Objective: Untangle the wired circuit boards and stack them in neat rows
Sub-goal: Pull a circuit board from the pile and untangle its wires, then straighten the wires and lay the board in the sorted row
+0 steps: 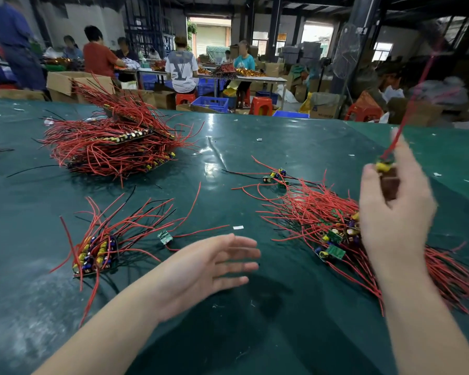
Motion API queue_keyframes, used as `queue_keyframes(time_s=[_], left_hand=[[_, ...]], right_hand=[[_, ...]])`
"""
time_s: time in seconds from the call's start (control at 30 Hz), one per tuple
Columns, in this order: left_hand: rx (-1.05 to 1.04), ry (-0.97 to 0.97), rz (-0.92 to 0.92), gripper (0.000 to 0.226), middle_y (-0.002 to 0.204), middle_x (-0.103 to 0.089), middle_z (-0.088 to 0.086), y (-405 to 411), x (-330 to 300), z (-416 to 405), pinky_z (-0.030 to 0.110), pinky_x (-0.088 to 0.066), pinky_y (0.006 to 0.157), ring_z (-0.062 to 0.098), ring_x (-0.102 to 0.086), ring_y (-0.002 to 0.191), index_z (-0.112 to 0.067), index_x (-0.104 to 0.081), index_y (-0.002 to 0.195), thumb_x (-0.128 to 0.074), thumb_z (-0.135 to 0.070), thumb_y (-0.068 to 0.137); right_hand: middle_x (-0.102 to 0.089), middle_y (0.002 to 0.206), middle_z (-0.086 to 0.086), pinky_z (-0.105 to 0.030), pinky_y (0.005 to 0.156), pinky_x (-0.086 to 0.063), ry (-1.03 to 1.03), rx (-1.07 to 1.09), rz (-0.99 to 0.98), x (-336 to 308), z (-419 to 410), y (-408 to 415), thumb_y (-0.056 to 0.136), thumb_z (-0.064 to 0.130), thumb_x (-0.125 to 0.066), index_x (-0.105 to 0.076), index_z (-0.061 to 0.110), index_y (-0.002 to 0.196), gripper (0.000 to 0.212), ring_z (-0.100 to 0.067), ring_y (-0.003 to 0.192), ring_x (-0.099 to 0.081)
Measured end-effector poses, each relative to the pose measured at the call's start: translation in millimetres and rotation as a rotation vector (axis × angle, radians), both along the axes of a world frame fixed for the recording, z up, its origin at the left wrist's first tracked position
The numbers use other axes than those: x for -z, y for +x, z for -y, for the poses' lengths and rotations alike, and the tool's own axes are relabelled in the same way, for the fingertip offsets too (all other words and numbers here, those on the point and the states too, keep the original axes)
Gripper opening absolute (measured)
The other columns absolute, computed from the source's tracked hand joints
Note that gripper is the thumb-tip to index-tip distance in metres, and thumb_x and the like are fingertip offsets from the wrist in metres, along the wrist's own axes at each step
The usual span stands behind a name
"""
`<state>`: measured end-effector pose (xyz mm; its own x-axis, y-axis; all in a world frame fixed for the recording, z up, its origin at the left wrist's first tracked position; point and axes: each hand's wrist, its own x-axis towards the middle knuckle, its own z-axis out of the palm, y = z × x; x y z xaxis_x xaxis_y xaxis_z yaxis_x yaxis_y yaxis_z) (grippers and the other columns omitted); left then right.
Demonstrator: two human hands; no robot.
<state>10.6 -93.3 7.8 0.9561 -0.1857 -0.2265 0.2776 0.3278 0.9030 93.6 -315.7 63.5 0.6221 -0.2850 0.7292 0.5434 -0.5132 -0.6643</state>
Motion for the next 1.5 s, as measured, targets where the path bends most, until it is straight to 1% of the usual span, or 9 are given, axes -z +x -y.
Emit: queue_keyframes(time_s=[0.1,0.3,0.5,0.63,0.77,1.0,1.2,1.4,1.5], left_hand=[[0.025,0.036,-0.007,0.028,0.109,-0.072,0.012,0.2,2.3,1.2,0.029,-0.058,0.083,0.022,-0.07,0.097,-0.011,-0.07,0.102,-0.049,-0.027,0.093],[0.012,0.086,-0.019,0.035,0.103,-0.073,0.013,1.3,2.6,2.4,0.028,-0.058,0.076,0.022,-0.071,0.091,-0.012,-0.073,0.092,-0.041,-0.023,0.101],[-0.009,0.11,-0.004,0.038,0.1,-0.073,0.013,-0.3,1.4,2.6,0.028,-0.057,0.074,0.022,-0.071,0.09,-0.015,-0.077,0.085,-0.044,-0.024,0.1],[-0.017,0.127,0.014,0.035,0.099,-0.074,0.012,-1.9,0.4,1.5,0.027,-0.057,0.073,0.021,-0.071,0.089,-0.015,-0.077,0.086,-0.046,-0.023,0.099],[-0.015,0.143,0.023,0.036,0.098,-0.074,0.01,-1.3,1.0,0.6,0.026,-0.057,0.074,0.02,-0.071,0.088,-0.018,-0.078,0.084,-0.046,-0.023,0.099],[0.0,0.146,0.021,0.035,0.099,-0.074,0.009,-0.9,2.3,-0.3,0.026,-0.056,0.074,0.019,-0.071,0.089,-0.02,-0.078,0.087,-0.045,-0.023,0.1],[0.001,0.155,0.024,0.035,0.096,-0.074,0.008,-0.3,2.3,1.9,0.025,-0.055,0.072,0.018,-0.071,0.086,-0.02,-0.078,0.084,-0.046,-0.022,0.099],[-0.013,0.148,0.039,0.032,0.092,-0.073,0.009,-1.1,1.7,3.2,0.025,-0.055,0.072,0.018,-0.07,0.081,-0.016,-0.077,0.082,-0.049,-0.017,0.098],[-0.028,0.174,0.054,0.032,0.09,-0.074,0.008,-2.0,2.9,4.0,0.023,-0.056,0.072,0.016,-0.07,0.08,-0.017,-0.077,0.079,-0.051,-0.011,0.097]], right_hand=[[-0.059,0.092,0.003,-0.037,0.084,-0.044,-0.169,0.19,0.042,-2.9,21.8,1.8,0.088,0.026,-0.061,-0.04,0.028,0.14,0.056,-0.022,0.084,-0.054],[-0.073,0.091,-0.008,-0.047,0.086,-0.049,-0.396,0.279,-0.218,7.0,39.0,18.6,0.084,0.026,-0.066,-0.071,0.019,0.098,0.017,-0.037,0.094,-0.061],[-0.068,0.094,-0.018,-0.044,0.084,-0.041,-0.478,0.444,-0.394,20.8,36.6,20.4,0.084,0.021,-0.067,-0.075,0.021,0.094,0.013,-0.043,0.097,-0.055],[-0.069,0.087,-0.004,-0.038,0.079,-0.045,-0.605,0.246,-0.488,11.9,39.6,16.0,0.076,0.022,-0.069,-0.077,0.03,0.085,0.015,-0.034,0.091,-0.054],[-0.064,0.1,-0.007,-0.038,0.082,-0.043,-0.815,0.261,-0.693,11.9,36.6,11.1,0.074,0.032,-0.074,-0.073,0.038,0.101,0.027,-0.034,0.102,-0.05],[-0.063,0.102,-0.016,-0.041,0.082,-0.044,-0.758,0.284,-0.61,12.3,38.9,14.1,0.087,0.026,-0.065,-0.076,0.025,0.1,0.016,-0.04,0.102,-0.048],[-0.065,0.094,-0.014,-0.032,0.082,-0.033,-0.253,0.391,0.021,-3.8,40.4,7.5,0.088,0.023,-0.056,-0.071,0.012,0.101,0.022,-0.03,0.092,-0.054],[-0.067,0.091,-0.003,-0.035,0.076,-0.056,0.063,0.023,0.08,-12.4,27.5,2.6,0.09,0.02,-0.058,-0.065,0.023,0.103,0.015,-0.014,0.073,-0.065],[-0.07,0.09,0.007,-0.019,0.075,-0.056,0.093,-0.169,0.012,-20.8,21.6,-1.1,0.091,0.006,-0.059,-0.066,0.023,0.104,0.022,-0.003,0.077,-0.07]])
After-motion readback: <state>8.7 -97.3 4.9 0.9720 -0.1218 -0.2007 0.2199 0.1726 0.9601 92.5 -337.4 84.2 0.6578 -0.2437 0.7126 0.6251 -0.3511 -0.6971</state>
